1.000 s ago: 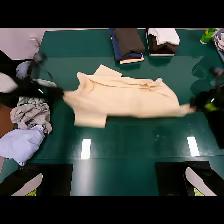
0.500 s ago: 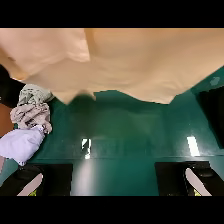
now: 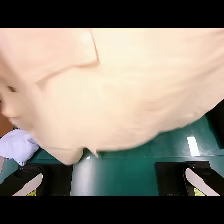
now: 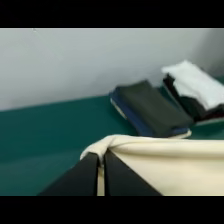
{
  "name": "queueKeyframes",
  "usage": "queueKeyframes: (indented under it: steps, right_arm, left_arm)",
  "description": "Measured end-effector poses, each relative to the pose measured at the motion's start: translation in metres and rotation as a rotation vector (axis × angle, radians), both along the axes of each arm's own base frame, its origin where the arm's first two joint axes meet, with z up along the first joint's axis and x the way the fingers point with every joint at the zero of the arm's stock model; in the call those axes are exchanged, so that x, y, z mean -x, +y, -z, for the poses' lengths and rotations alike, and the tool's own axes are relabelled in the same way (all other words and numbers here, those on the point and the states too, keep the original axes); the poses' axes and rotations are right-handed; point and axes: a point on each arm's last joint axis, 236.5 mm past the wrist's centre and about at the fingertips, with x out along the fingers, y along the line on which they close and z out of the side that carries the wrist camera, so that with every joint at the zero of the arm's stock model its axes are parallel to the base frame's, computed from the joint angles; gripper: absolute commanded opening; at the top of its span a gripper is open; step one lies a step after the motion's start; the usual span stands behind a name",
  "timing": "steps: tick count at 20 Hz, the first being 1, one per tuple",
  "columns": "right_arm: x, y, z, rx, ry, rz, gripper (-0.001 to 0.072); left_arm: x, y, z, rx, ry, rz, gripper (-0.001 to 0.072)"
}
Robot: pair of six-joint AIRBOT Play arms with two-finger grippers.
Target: Fold the shirts.
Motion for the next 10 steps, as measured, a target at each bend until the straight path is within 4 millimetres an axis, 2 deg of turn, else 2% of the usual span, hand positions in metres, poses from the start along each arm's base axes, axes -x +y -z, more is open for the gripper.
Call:
queueKeyframes:
  steps: [3, 5, 6, 9, 10]
  right_arm:
    - [-0.054, -0.005, 0.093, -0.027, 0.268, -0.001, 0.0020]
    - [-0.085, -0.008, 0.164, -0.045, 0.449, -0.002, 0.0020]
    - [-0.098, -0.008, 0.199, -0.053, 0.529, -0.003, 0.0020]
    - [-0.133, -0.011, 0.284, -0.070, 0.692, -0.005, 0.0020]
    - [-0.143, -0.012, 0.305, -0.073, 0.723, -0.006, 0.0020]
  left_arm:
    - [-0.069, -0.009, 0.120, -0.046, 0.316, 0.001, 0.0026]
    - [-0.104, -0.013, 0.207, -0.073, 0.518, 0.000, 0.0026]
    - [-0.119, -0.015, 0.243, -0.081, 0.590, -0.001, 0.0026]
    - [-0.155, -0.019, 0.336, -0.096, 0.739, -0.010, 0.0026]
    - [-0.164, -0.019, 0.356, -0.097, 0.758, -0.014, 0.0025]
